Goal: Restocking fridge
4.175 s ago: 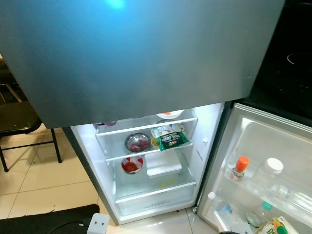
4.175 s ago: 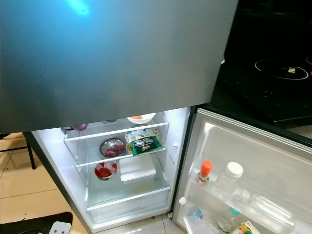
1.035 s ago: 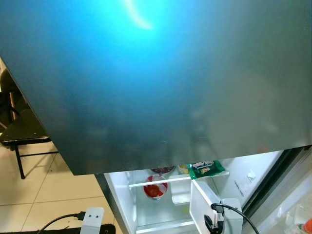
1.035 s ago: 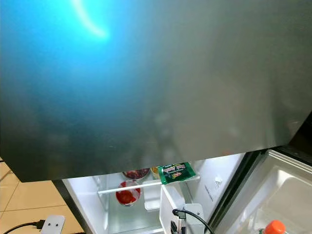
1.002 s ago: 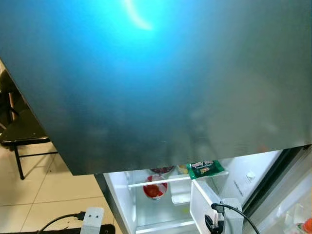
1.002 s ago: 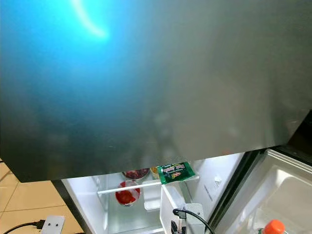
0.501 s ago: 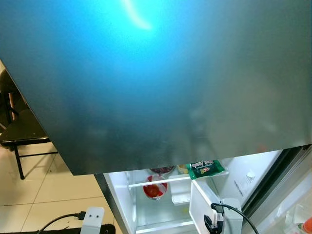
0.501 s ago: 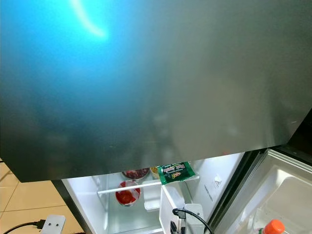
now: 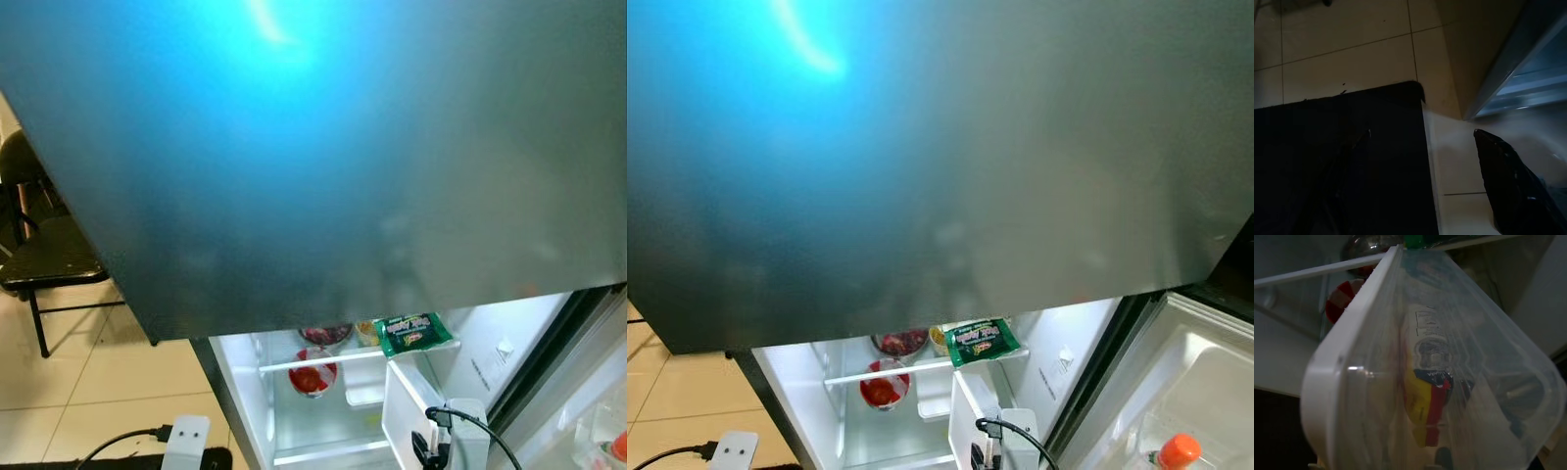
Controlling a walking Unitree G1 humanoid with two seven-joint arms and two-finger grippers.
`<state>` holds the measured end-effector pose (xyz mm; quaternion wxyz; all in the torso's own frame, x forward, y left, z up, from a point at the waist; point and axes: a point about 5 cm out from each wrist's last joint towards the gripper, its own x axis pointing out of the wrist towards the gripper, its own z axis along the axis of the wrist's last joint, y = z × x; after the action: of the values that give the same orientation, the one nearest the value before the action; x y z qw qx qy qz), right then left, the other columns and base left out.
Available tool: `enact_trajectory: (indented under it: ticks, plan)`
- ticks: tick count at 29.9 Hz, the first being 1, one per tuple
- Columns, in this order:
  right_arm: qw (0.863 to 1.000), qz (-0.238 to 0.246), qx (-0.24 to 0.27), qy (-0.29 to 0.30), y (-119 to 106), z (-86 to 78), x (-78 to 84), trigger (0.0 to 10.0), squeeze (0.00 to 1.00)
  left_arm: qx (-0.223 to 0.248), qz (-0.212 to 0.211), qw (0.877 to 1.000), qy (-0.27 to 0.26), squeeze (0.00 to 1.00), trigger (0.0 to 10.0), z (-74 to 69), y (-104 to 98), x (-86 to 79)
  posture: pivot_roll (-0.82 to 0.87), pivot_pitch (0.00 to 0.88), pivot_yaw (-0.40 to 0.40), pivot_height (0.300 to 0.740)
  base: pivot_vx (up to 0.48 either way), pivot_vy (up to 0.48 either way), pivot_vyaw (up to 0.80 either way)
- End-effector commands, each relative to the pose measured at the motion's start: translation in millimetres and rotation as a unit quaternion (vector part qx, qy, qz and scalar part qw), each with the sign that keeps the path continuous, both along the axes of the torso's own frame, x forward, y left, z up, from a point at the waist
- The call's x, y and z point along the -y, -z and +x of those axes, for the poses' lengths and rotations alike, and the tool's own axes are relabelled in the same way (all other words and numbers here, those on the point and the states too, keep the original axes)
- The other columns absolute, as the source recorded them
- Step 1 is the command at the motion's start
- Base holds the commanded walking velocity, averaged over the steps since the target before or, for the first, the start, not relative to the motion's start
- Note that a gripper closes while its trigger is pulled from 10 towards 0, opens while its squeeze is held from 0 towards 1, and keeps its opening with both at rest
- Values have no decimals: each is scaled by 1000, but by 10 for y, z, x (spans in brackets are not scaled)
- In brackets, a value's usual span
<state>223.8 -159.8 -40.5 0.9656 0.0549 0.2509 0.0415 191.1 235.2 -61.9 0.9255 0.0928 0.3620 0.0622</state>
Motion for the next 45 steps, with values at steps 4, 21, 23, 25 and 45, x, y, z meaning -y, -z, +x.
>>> enact_trajectory:
  ticks: [4, 21, 23, 25, 45]
  plan:
    - [1000, 5, -3, 0, 8, 1, -12, 10000, 0, -11, 1, 1000, -1, 0, 10000, -48, 25, -19, -91, 56, 38, 620, 0, 0, 0]
    - [1000, 7, -4, 0, 11, -2, -15, 10000, 0, -11, 0, 1000, -2, 0, 10000, -38, 21, -18, -91, 61, 40, 545, 0, 0, 0]
    - [1000, 7, -4, 0, 11, -2, -15, 10000, 0, -11, 0, 1000, -3, 0, 10000, -38, 21, -19, -90, 61, 40, 535, 0, 0, 0]
    - [1000, 7, -3, 1, 11, -3, -17, 10000, 0, -11, 0, 1000, -3, 0, 10000, -41, 23, -19, -90, 61, 40, 525, 0, 0, 0]
    - [1000, 11, -2, 5, 11, -7, -15, 10000, 0, -12, -1, 1000, -4, 0, 10000, -48, 26, -21, -89, 63, 40, 431, 0, 0, 0]
